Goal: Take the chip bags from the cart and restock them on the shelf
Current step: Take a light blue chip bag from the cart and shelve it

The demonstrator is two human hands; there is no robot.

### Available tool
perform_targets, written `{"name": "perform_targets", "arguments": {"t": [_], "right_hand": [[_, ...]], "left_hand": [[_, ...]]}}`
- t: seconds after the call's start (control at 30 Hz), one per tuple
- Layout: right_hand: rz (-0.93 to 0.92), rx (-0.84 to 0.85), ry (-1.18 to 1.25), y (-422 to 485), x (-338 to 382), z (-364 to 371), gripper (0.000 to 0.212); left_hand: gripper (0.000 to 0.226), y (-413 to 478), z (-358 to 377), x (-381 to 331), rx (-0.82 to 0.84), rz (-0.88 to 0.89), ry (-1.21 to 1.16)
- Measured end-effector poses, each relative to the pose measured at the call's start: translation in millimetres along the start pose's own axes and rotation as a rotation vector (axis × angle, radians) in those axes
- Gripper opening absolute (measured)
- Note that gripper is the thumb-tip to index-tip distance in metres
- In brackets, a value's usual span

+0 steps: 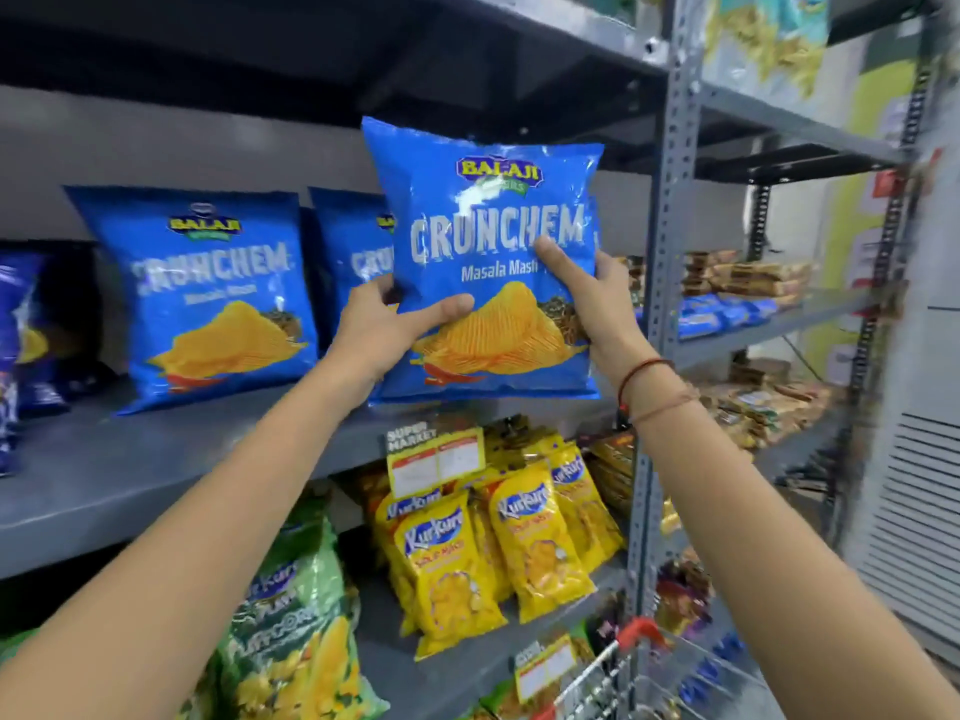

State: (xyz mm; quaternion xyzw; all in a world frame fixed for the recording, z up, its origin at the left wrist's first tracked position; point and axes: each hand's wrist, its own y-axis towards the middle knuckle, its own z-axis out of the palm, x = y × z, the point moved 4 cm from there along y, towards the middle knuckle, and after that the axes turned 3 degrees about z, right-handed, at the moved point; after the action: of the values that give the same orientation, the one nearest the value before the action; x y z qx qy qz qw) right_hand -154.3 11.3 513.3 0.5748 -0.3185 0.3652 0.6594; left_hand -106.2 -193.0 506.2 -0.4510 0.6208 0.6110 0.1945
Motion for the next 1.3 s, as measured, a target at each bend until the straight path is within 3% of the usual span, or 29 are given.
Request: {"name": "perform_targets", "arguments": {"t": [0.03,0.1,0.17,0.23,0.27,0.33,0.43,0.53,0.63,0.7,0.77,0.8,0.93,1.03,1.17,1.3], "right_hand": [[0.018,0.029,-0.027,8,-6,12,0.076],[0.038,0.081,-0.043,21,-14,34,0.045],[0.057,0.128,-0.049,32,-24,51,0.038],[0.093,0.152,-0.029,41,-32,63,0.078],[0.100,0.159,-0.023,45,-35,68,0.086],[0.080,0.153,-0.033,54,-39,74,0.087],[0.097,0.174,-0.050,67,-51,82,0.088],[0.117,0.173,-0.094,75,-62,86,0.090],[0.132,0.158,-0.114,82,-71,86,0.091],[0.124,0.138,-0.140,83,-73,86,0.089],[0.114,0.113,-0.175,83,-74,83,0.084],[0.104,0.101,-0.184,82,-74,81,0.081],[0.037,0.017,-0.184,69,-73,58,0.066],[-0.037,-0.069,-0.192,43,-70,27,0.055],[-0.085,-0.167,-0.207,-10,-77,-25,0.035],[0.000,-0.276,-0.284,-73,-114,-89,0.027]], "left_hand": [[0.087,3,-9,2,-0.025,-0.014,0.012],[0.096,10,-24,10,-0.064,-0.041,0.025],[0.104,18,-34,20,-0.104,-0.080,0.044],[0.102,26,-40,27,-0.138,-0.116,0.052],[0.094,31,-41,32,-0.151,-0.127,0.045],[0.078,39,-41,38,-0.156,-0.159,0.016],[0.084,50,-36,48,-0.150,-0.207,-0.052],[0.048,59,-32,63,-0.152,-0.245,-0.090],[0.037,66,-30,77,-0.193,-0.265,-0.080],[0.056,66,-32,74,-0.195,-0.277,-0.066],[0.099,66,-33,73,-0.209,-0.299,-0.004],[0.109,64,-33,71,-0.227,-0.299,0.044],[0.089,39,-24,45,-0.432,-0.091,0.266],[0.068,10,-2,26,-0.470,0.168,0.308],[0.047,-38,48,15,-0.325,0.440,0.326],[0.040,-83,109,48,-0.101,0.450,0.274]]}}
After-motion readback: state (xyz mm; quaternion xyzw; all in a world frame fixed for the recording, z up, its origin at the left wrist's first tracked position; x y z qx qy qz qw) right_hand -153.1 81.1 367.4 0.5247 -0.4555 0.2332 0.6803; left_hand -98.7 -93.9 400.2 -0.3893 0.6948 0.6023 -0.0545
